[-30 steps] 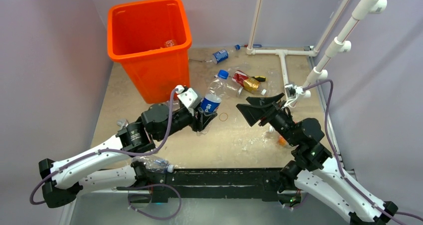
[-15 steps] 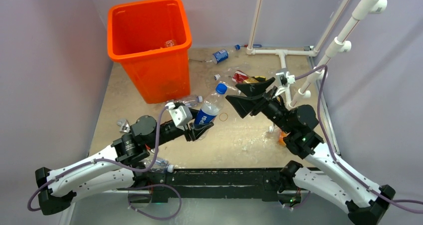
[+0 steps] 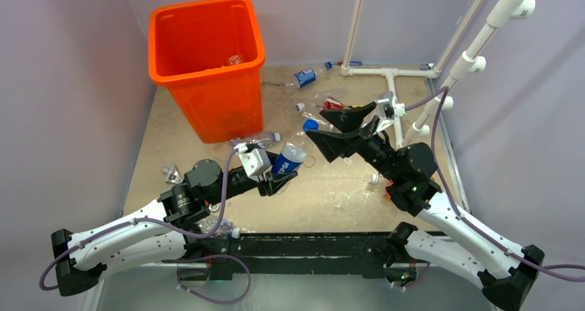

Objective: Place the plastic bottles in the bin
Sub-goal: Pick up the plastic bottle at the center of the board.

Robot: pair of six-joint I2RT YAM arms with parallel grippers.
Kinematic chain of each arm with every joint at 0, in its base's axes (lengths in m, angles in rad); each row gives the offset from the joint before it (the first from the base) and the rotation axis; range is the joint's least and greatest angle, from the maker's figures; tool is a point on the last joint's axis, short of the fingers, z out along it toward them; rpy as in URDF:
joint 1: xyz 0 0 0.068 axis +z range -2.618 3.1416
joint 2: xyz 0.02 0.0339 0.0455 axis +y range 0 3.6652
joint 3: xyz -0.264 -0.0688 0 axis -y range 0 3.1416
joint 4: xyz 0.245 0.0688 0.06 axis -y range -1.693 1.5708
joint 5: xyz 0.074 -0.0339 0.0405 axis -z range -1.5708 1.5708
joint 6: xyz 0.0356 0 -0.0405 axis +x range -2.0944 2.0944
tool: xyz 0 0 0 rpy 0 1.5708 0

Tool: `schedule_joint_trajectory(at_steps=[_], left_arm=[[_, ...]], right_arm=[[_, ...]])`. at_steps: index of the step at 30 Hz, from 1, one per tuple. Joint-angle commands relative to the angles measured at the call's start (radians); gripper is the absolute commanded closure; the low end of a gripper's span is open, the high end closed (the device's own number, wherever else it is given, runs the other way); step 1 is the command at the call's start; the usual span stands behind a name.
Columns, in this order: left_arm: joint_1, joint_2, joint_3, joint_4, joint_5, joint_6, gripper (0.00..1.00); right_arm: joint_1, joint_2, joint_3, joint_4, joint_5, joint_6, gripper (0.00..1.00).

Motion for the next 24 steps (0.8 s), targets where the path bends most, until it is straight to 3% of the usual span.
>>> schedule_joint_trajectory(at_steps=[1, 6, 15, 21, 24], left_arm=[[-0.004, -0.013, -0.003, 0.056, 0.019, 0.032, 0.72], [-0.004, -0.026, -0.011, 0.062, 0.015, 0.031, 0.72], [-0.004, -0.029, -0.012, 0.063, 0.012, 0.032, 0.73], [-0.004, -0.039, -0.015, 0.065, 0.006, 0.032, 0.74], [-0.004, -0.044, -0.015, 0.064, 0.003, 0.033, 0.75]], right_arm=[[0.004, 0.042, 0.096, -0.047, -0.019, -0.034, 0.13], [0.005, 0.119, 0.210, -0.240, -0.033, -0.054, 0.13], [0.005, 0.131, 0.214, -0.233, -0.095, -0.020, 0.25], [0.005, 0.161, 0.234, -0.260, -0.114, -0.005, 0.24], [0.005, 0.167, 0.235, -0.262, -0.119, 0.002, 0.30]])
